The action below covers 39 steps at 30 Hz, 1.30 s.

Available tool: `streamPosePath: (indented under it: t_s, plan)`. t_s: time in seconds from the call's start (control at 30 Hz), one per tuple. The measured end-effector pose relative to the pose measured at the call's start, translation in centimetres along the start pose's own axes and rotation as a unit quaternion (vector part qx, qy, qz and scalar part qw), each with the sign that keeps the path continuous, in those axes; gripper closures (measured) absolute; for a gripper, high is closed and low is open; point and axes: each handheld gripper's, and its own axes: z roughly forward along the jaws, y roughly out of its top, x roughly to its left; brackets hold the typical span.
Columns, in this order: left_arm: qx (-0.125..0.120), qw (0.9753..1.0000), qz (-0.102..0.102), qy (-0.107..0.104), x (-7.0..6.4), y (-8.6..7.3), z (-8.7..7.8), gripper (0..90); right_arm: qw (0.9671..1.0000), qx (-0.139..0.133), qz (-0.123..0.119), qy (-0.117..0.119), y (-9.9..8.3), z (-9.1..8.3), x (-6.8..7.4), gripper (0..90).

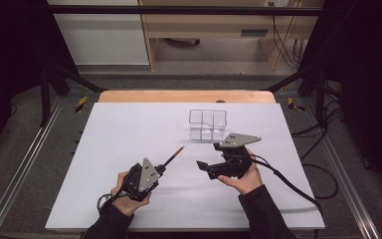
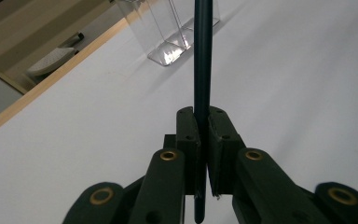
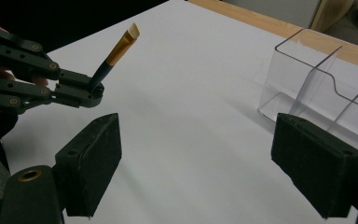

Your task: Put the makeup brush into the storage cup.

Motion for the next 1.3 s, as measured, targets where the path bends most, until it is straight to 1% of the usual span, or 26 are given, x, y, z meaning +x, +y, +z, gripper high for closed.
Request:
streamPosePath:
  t_s: [0.07, 0.1, 0.17, 0.2, 0.27, 0.33, 0.43, 0.5, 0.6, 0.63, 0.8, 1.0, 1.07, 1.17, 1.3]
  plan:
    - [-0.004, 0.9999, -0.013, 0.001, -0.1, -0.1, 0.1, 83.6, 1.0, -0.003, 0.003, 0.001, -0.1, 0.3, 0.1, 15.9]
    - [-0.005, 0.9999, -0.016, 0.003, -0.1, -0.1, 0.1, 83.6, 1.0, -0.007, 0.006, 0.002, -0.2, 0.5, 0.2, 15.7]
    - [-0.007, 0.9996, -0.027, 0.005, -0.2, -0.1, 0.2, 83.6, 0.9999, -0.013, 0.01, 0.004, -0.3, 0.8, 0.3, 15.4]
    - [-0.012, 0.9993, -0.036, 0.007, -0.2, -0.2, 0.2, 83.6, 0.9997, -0.016, 0.015, 0.006, -0.3, 0.9, 0.3, 15.4]
    - [-0.02, 0.9986, -0.05, 0.003, -0.2, -0.2, 0.3, 83.6, 0.9996, -0.024, 0.016, 0.006, -0.3, 1.0, 0.4, 15.4]
    - [-0.024, 0.9973, -0.069, -0.008, -0.2, -0.3, 0.4, 83.5, 0.9992, -0.031, 0.022, 0.008, -0.4, 1.2, 0.5, 14.9]
    - [-0.027, 0.9961, -0.083, -0.015, -0.3, -0.3, 0.6, 83.6, 0.9986, -0.043, 0.029, 0.009, -0.4, 1.3, 0.6, 14.9]
    - [-0.025, 0.9957, -0.088, -0.014, -0.4, -0.3, 0.7, 83.6, 0.9982, -0.048, 0.033, 0.011, -0.4, 1.5, 0.6, 15.0]
    - [-0.026, 0.9944, -0.102, -0.011, -0.5, -0.2, 0.9, 83.6, 0.9976, -0.056, 0.039, 0.015, -0.4, 1.6, 0.7, 15.4]
    - [-0.029, 0.9935, -0.11, -0.01, -0.5, -0.1, 1.0, 83.6, 0.9975, -0.057, 0.039, 0.014, -0.4, 1.7, 0.7, 15.7]
    - [-0.034, 0.9905, -0.133, -0.003, -0.6, 0.0, 1.3, 83.6, 0.9969, -0.062, 0.045, 0.019, -0.3, 2.3, 1.0, 17.0]
    - [-0.034, 0.9881, -0.15, 0.002, -0.8, 0.2, 1.8, 83.6, 0.9949, -0.079, 0.056, 0.027, 0.1, 3.0, 1.4, 19.2]
    - [-0.034, 0.9875, -0.154, 0.003, -0.9, 0.2, 1.9, 83.6, 0.994, -0.083, 0.064, 0.031, 0.2, 3.3, 1.6, 19.9]
    - [-0.035, 0.9873, -0.155, 0.005, -1.1, 0.3, 2.0, 83.6, 0.993, -0.089, 0.072, 0.032, 0.1, 3.7, 1.6, 21.2]
    - [-0.036, 0.987, -0.157, 0.003, -1.6, 0.4, 2.2, 83.6, 0.9915, -0.095, 0.082, 0.033, 0.0, 4.0, 1.7, 22.8]
